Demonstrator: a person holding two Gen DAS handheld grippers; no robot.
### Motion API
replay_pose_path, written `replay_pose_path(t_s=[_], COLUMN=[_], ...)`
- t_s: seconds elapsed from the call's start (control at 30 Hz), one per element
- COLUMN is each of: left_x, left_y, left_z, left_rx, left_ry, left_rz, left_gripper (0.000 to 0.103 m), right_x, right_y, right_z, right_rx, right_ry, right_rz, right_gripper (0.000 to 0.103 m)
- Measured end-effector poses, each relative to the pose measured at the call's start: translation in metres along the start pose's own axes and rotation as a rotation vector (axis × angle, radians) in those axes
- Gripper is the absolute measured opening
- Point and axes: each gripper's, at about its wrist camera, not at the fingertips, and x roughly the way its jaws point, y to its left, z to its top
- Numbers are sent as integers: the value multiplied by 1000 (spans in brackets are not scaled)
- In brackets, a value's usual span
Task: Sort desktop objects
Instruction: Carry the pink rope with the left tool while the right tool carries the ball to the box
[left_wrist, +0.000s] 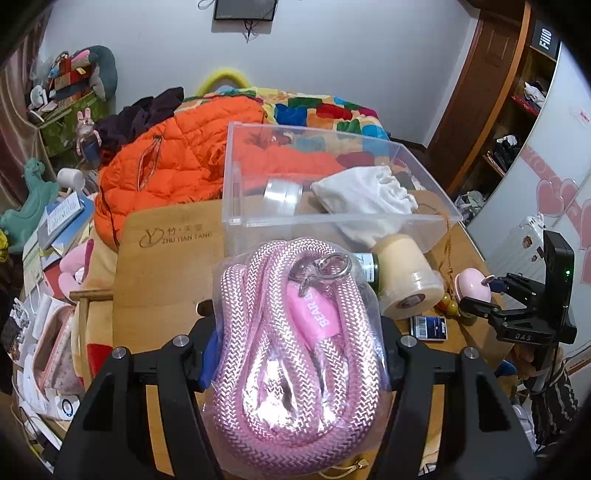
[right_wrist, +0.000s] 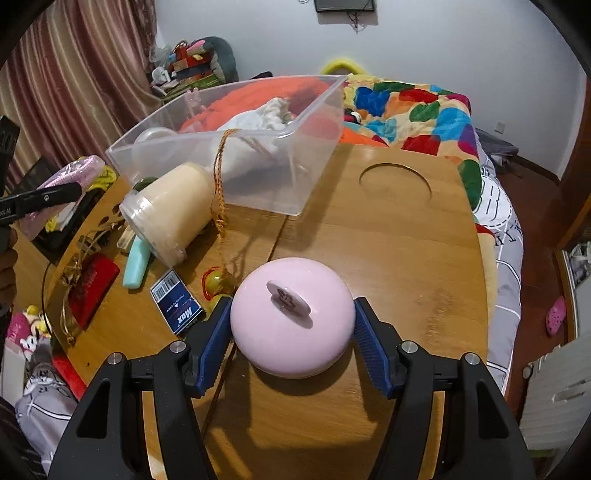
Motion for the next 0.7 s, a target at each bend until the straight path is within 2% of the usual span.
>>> replay_pose_path(t_s=[0.13, 0.37, 0.53, 0.7], left_x=[-7, -7, 2, 22], left_y=[-4, -11, -15, -20], left_z=[10, 37, 57, 75], left_rx=[17, 47, 69, 76], left_ry=[-32, -67, -82, -72], left_rz=[5, 15, 15, -20], left_gripper=[63, 63, 63, 63], right_x=[-14, -39, -37, -23], right_y=[-3, 9, 20, 32], right_z=[12, 63, 89, 109], right_rx=[10, -55, -90, -119], right_ry=[-45, -171, -211, -218], right_rz=[-22, -42, -28, -3], right_gripper=[60, 60, 60, 60])
